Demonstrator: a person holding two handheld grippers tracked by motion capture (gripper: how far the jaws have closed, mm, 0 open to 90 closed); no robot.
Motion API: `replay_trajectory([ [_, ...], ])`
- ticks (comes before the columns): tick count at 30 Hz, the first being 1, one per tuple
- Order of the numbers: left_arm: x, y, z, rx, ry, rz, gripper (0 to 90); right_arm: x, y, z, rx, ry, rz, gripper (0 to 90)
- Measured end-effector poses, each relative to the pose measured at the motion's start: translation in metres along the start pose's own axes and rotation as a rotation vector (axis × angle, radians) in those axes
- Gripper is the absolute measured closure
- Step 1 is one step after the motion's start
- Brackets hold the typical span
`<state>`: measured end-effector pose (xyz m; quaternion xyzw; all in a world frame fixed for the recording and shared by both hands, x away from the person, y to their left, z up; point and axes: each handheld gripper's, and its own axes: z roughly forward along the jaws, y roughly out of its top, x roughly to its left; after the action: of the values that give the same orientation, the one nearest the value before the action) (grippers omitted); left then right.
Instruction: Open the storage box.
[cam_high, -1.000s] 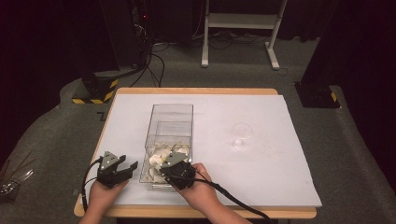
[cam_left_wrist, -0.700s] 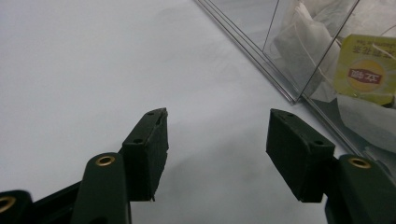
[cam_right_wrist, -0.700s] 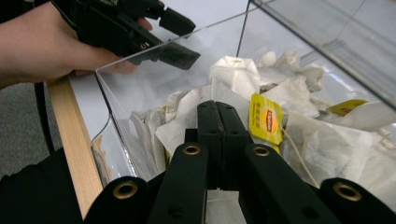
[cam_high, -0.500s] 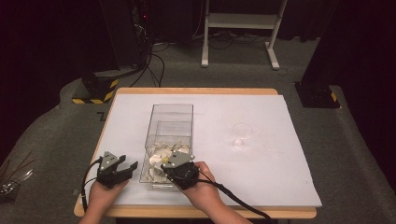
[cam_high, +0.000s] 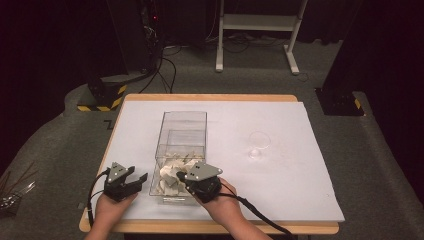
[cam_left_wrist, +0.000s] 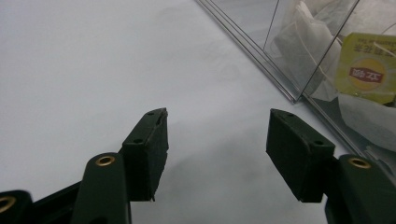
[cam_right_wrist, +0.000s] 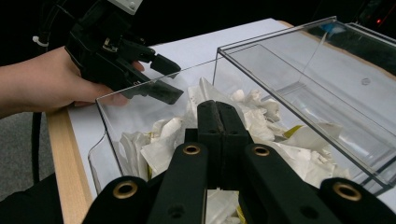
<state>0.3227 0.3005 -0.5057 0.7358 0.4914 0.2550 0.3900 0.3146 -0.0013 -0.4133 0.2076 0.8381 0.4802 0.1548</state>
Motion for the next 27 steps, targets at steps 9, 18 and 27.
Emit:
replay_trajectory([
  [9,0.0,0.0,0.001,0.003,0.0,0.0,39.1,0.0,-0.002,-0.01,-0.051,-0.016,-0.013,90.0],
  [18,0.0,0.0,0.001,0.003,-0.001,-0.001,39.1,0.0,0.001,-0.018,-0.103,-0.022,-0.016,90.0],
  [27,0.0,0.0,0.001,0.004,0.0,0.004,39.1,-0.002,0.006,-0.028,-0.17,-0.044,-0.014,90.0],
])
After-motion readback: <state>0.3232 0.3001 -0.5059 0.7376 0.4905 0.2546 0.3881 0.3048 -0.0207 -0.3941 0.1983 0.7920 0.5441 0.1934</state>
